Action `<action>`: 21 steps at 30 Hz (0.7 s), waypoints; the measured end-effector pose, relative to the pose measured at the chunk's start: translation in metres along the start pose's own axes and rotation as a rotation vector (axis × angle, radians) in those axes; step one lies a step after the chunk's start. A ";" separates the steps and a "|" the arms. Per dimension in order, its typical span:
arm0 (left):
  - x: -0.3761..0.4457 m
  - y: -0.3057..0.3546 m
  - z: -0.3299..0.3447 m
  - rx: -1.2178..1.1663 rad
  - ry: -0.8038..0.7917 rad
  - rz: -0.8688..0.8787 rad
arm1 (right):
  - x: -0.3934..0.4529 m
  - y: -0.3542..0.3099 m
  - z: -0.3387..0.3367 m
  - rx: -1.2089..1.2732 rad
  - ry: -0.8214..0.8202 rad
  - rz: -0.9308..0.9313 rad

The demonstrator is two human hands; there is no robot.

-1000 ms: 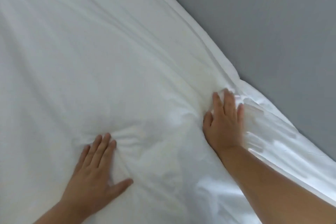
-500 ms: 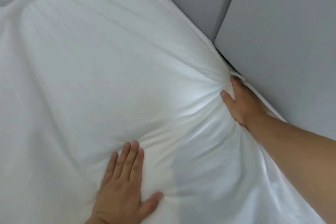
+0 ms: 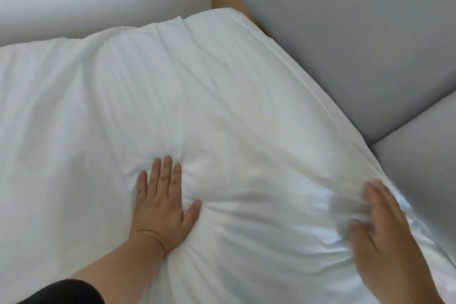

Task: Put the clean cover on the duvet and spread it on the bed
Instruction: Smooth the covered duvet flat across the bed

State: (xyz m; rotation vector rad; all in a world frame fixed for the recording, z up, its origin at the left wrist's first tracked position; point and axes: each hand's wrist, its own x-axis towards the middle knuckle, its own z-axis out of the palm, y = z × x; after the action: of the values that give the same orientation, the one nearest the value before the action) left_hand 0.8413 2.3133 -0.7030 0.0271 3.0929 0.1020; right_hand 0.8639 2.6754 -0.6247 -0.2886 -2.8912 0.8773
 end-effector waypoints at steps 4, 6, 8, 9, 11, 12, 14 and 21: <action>0.005 -0.008 0.011 0.010 0.088 0.027 | 0.007 -0.156 0.094 -0.066 -0.096 -0.805; 0.005 -0.008 0.012 0.033 0.100 0.037 | 0.038 -0.211 0.136 -0.257 -0.336 -0.929; 0.007 -0.011 0.018 -0.013 0.160 0.063 | 0.102 -0.218 0.163 -0.466 -0.582 -0.924; 0.008 -0.012 0.020 -0.043 0.203 0.065 | 0.143 -0.207 0.163 -0.531 -0.562 -0.845; 0.008 -0.014 0.024 -0.087 0.271 0.065 | 0.220 -0.173 0.146 -0.564 -0.423 -0.559; 0.010 -0.013 0.025 -0.098 0.293 0.072 | 0.245 -0.156 0.136 -0.567 -0.377 -0.450; 0.012 -0.011 0.026 -0.119 0.311 0.060 | 0.264 -0.136 0.132 -0.523 -0.382 -0.353; 0.010 -0.011 0.025 -0.169 0.329 0.032 | 0.294 -0.126 0.130 -0.124 -0.293 0.139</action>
State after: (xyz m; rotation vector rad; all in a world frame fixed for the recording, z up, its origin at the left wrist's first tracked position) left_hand 0.8321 2.3044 -0.7287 0.0587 3.3983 0.4086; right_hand 0.5374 2.5650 -0.6487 -0.4078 -3.2383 0.8243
